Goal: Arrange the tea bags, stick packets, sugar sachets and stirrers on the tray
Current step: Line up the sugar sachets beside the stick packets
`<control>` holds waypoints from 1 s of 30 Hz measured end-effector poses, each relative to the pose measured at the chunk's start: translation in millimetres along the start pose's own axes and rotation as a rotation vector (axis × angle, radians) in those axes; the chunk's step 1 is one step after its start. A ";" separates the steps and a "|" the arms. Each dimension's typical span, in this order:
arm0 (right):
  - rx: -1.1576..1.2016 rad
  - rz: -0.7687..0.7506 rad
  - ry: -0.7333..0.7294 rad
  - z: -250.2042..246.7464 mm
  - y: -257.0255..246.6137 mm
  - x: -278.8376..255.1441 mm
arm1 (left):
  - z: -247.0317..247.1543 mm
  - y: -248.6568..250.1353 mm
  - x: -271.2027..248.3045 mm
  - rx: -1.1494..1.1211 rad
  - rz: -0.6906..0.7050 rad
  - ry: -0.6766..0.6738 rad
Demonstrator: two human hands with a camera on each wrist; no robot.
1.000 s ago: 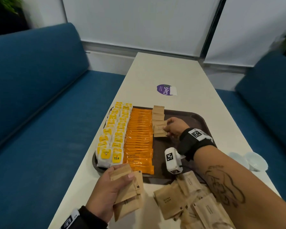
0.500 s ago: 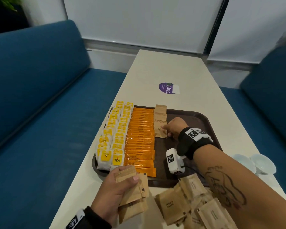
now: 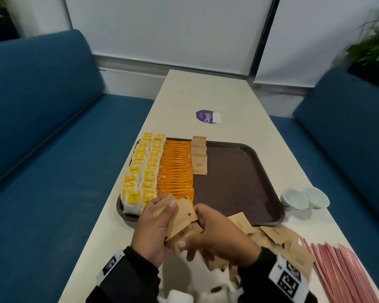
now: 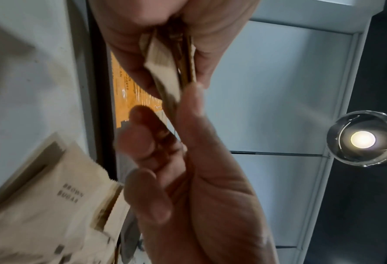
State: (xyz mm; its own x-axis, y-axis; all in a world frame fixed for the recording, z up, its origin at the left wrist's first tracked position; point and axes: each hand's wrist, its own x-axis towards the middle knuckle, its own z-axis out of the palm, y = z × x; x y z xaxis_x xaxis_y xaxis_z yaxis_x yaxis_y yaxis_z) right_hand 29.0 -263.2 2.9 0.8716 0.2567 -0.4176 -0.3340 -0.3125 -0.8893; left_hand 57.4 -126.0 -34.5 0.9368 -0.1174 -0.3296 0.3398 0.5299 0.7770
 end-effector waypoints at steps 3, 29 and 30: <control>0.159 -0.043 0.139 9.2 14.3 -8.3 | 2.8 -6.6 -8.9 0.021 -0.031 -0.048; 0.239 -0.113 0.477 -11.4 13.2 -5.4 | -17.1 -1.1 -13.5 0.172 -0.133 -0.255; 0.275 -0.105 0.491 -12.5 13.5 -5.3 | -16.5 -1.3 -11.9 0.161 -0.129 -0.254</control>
State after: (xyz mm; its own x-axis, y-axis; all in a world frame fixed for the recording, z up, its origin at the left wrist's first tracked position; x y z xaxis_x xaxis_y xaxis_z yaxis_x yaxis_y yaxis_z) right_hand 24.4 -280.2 -4.6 0.9477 -0.2021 -0.2471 -0.2604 -0.0416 -0.9646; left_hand 44.4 -111.4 -40.5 0.8692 -0.3918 -0.3018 0.4467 0.3599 0.8191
